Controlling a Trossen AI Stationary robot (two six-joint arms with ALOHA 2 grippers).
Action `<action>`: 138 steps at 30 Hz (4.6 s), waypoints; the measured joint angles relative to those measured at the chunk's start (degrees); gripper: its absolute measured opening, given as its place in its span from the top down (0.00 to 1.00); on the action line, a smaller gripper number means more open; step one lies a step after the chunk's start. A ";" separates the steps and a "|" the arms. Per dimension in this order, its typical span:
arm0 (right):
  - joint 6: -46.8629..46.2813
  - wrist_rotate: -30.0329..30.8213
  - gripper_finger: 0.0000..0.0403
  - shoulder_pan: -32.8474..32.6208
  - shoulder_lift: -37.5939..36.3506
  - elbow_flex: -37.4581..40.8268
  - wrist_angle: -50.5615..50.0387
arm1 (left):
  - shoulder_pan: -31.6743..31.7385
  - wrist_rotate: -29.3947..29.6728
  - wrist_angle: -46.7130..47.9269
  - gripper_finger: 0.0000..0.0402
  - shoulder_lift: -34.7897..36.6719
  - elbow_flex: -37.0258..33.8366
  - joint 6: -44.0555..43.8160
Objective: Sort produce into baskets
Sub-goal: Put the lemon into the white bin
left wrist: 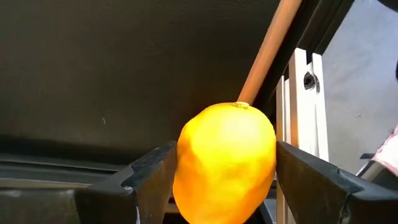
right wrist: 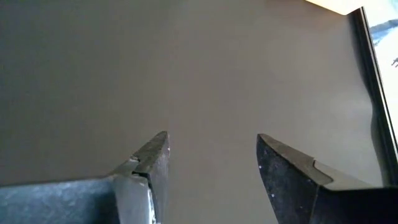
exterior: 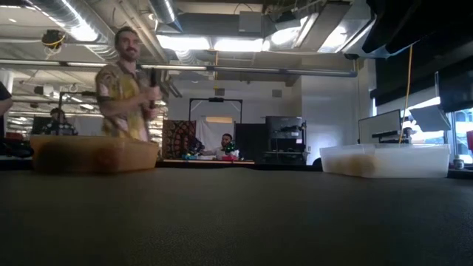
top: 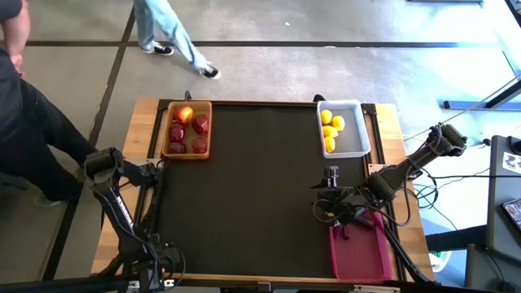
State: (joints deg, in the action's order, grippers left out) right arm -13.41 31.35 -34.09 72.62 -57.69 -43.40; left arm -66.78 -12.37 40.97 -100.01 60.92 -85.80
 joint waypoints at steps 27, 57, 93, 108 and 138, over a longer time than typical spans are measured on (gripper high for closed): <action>-3.48 -1.62 0.48 0.00 0.00 0.01 0.84 | 10.05 6.38 2.74 0.55 7.46 -0.83 0.75; 7.77 -7.80 0.36 12.53 0.29 0.01 23.83 | 38.77 49.97 -28.95 0.53 15.21 -0.58 71.32; 23.12 -10.55 0.69 14.64 10.51 -0.02 56.62 | 44.98 45.67 -53.22 0.47 15.19 -0.56 87.28; 21.12 -1.46 0.66 14.64 6.70 -7.15 31.84 | 43.94 46.76 -39.61 0.23 15.32 -0.47 77.58; -6.18 0.23 0.66 41.25 -8.44 -1.45 -17.65 | 43.97 48.18 -26.55 0.23 15.32 -0.49 68.19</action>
State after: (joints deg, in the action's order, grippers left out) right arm -19.59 31.58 7.17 64.18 -59.15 -61.05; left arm -22.82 35.81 14.41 -84.68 60.42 -17.61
